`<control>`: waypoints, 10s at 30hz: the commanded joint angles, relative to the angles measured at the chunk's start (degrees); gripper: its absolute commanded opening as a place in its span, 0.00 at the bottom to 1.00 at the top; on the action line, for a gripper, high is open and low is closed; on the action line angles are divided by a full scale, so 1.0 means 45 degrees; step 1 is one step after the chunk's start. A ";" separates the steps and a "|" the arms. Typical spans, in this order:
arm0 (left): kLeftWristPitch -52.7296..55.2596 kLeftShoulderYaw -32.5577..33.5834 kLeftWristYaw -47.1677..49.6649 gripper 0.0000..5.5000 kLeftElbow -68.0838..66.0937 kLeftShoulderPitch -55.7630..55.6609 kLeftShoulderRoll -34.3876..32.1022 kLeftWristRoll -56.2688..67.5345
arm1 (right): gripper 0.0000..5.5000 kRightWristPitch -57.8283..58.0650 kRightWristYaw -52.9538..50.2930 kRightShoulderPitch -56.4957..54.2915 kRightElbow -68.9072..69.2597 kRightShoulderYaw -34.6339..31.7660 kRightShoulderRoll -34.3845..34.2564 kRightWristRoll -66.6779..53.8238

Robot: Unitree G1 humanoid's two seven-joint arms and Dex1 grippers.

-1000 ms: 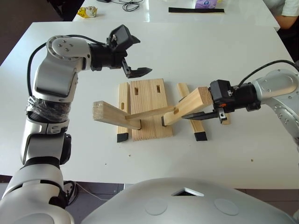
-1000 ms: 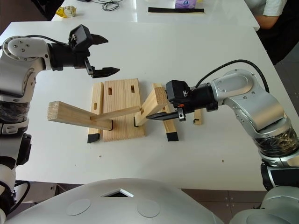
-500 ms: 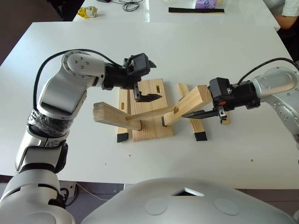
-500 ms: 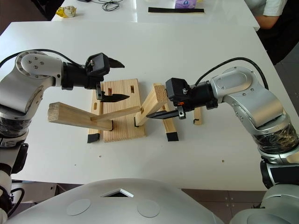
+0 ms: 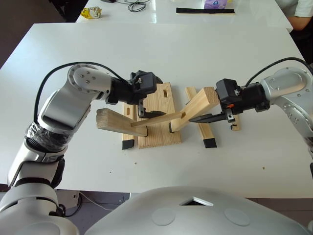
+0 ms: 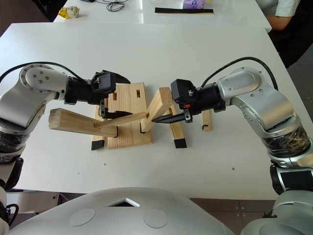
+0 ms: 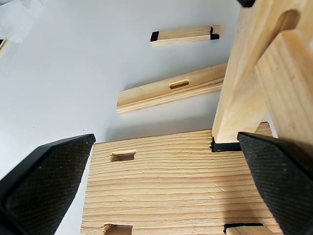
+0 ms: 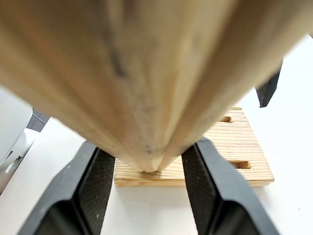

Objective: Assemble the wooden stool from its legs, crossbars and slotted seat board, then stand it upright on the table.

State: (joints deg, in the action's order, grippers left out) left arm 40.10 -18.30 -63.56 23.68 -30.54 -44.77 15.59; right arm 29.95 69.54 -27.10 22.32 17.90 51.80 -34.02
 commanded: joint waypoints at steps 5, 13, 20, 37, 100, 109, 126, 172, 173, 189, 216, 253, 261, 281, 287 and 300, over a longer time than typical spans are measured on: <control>0.0084 -0.0326 -0.0370 0.98 0.0395 -0.0085 0.0003 0.0290 | 0.37 0.0940 -0.0146 -0.0102 -0.0292 0.1035 -0.0096 0.1311; 0.0297 -0.0368 -0.0187 0.98 0.0427 -0.0070 0.0039 0.0270 | 0.37 0.0950 0.0082 -0.0773 -0.0493 0.1399 -0.0484 0.1591; 0.0648 -0.0293 0.0285 0.98 0.0136 -0.0347 0.0407 0.0177 | 0.37 0.0932 0.0455 -0.1431 -0.0464 0.2115 -0.0859 0.1981; -0.2749 0.2989 0.1947 0.98 -0.4532 -0.1180 -0.0719 -0.1310 | 0.37 0.1224 0.0463 0.0530 0.0730 0.0509 0.1005 0.1277; -0.3638 0.1912 0.5753 0.98 -0.0698 0.5958 0.1348 -0.3770 | 0.37 0.1529 -0.1378 0.1401 0.0593 0.2341 0.0917 0.1851; -0.3949 0.2115 0.5729 0.98 -0.1320 0.5690 0.1501 -0.3754 | 0.27 0.1836 -0.1818 0.1839 0.0602 0.2627 -0.0047 0.2391; -0.3055 0.6141 0.6565 0.98 -0.0810 0.5424 0.1451 -0.2360 | 0.08 0.0910 -0.3867 0.7343 0.0456 -0.6152 -0.0169 0.0917; -0.2229 0.5464 0.8399 0.98 -0.0778 0.3563 0.2603 -0.1532 | 0.08 0.0371 -1.2900 0.2770 0.4443 -0.4757 -0.4641 -0.8687; -0.2213 0.5645 0.8553 0.98 -0.0718 0.3741 0.2521 -0.1648 | 0.08 0.0308 -1.3357 0.2674 0.4351 -0.5289 -0.4545 -0.8806; -0.6493 0.8080 0.7896 0.98 0.3612 1.4231 0.2431 -0.3754 | 0.08 0.0495 -1.7650 1.1258 0.6517 -0.6524 -0.4538 -0.0632; -0.5344 0.4799 0.8769 0.98 0.3952 0.9672 0.3918 -0.4430 | 0.08 0.4561 -1.6718 0.6298 0.6619 0.0403 -0.8297 0.2104; -0.6735 0.5896 0.9316 0.98 0.0848 0.9447 0.3250 -0.4981 | 0.08 0.2048 -1.8608 -0.0704 0.5713 -0.8855 -0.7490 -1.0044; -0.6844 0.5738 0.9082 0.98 0.0599 0.9062 0.3141 -0.4909 | 0.08 0.1666 -1.9015 0.0613 0.6183 -0.7095 -0.5928 -1.1819; -0.6390 0.5233 0.9377 0.98 0.0570 0.8688 0.3554 -0.5113 | 0.08 0.0018 -1.8862 0.1193 0.5411 -0.5888 -0.6166 -0.9690; -0.6448 0.5130 0.9325 0.98 0.0433 0.8509 0.3484 -0.5070 | 0.08 -0.0816 -1.9085 0.0439 0.6008 -0.6048 -0.5976 -1.1972; -0.6386 0.4998 0.9025 0.98 0.0137 0.7952 0.3401 -0.4943 | 0.08 0.0080 -1.6536 0.4718 0.4777 -0.2541 -0.5672 -0.6210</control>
State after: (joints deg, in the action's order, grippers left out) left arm 10.57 4.34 -22.66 24.56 5.57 -29.09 -6.48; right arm 28.68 -2.77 -5.46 45.36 8.45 27.68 -59.12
